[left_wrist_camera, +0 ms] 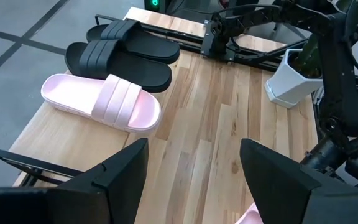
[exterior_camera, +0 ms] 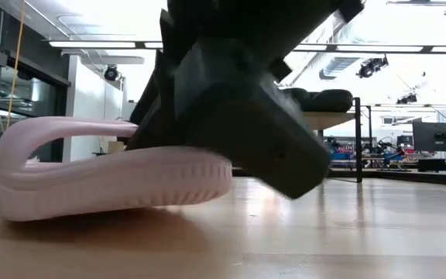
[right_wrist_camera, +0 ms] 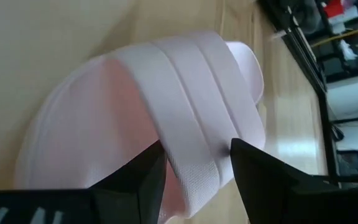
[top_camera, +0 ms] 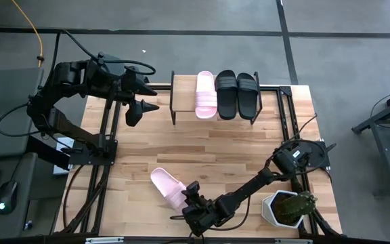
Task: Pick and place slides into the shelf
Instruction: Put the pink slipper on the shelf
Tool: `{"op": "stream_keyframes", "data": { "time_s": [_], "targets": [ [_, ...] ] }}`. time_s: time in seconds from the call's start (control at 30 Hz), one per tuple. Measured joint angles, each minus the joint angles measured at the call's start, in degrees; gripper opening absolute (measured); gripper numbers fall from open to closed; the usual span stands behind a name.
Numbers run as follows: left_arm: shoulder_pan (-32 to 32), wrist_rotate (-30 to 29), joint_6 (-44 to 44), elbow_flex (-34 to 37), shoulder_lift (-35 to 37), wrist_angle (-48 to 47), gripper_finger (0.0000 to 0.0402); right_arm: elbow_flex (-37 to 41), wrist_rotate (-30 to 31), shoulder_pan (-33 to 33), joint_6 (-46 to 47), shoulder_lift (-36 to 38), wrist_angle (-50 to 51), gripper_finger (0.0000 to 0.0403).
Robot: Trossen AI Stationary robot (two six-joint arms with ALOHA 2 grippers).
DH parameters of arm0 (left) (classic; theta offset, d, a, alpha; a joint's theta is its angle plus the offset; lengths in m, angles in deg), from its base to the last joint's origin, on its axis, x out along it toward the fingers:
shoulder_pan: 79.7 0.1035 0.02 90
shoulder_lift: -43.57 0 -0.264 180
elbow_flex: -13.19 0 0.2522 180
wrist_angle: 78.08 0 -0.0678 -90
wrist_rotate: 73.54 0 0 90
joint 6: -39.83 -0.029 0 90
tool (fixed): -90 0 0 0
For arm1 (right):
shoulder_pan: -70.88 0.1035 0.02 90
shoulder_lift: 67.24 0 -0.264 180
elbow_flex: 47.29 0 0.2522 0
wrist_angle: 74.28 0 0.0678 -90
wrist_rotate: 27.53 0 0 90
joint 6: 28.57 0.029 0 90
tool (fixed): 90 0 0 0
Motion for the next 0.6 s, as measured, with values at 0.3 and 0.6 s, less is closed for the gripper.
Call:
{"op": "stream_keyframes", "data": {
  "time_s": [0.3, 0.6],
  "targets": [
    [0.0, 0.0, 0.0, 0.0, 0.0, 0.0, 0.0244, 0.0, 3.1, -1.0, 1.2, -1.6, -1.0, 0.0169],
    [0.0, 0.0, 0.0, 0.0, 0.0, 0.0, 0.0244, 0.0, 3.2, -1.3, 3.2, -2.2, -1.5, 0.0139]
  ]
}}
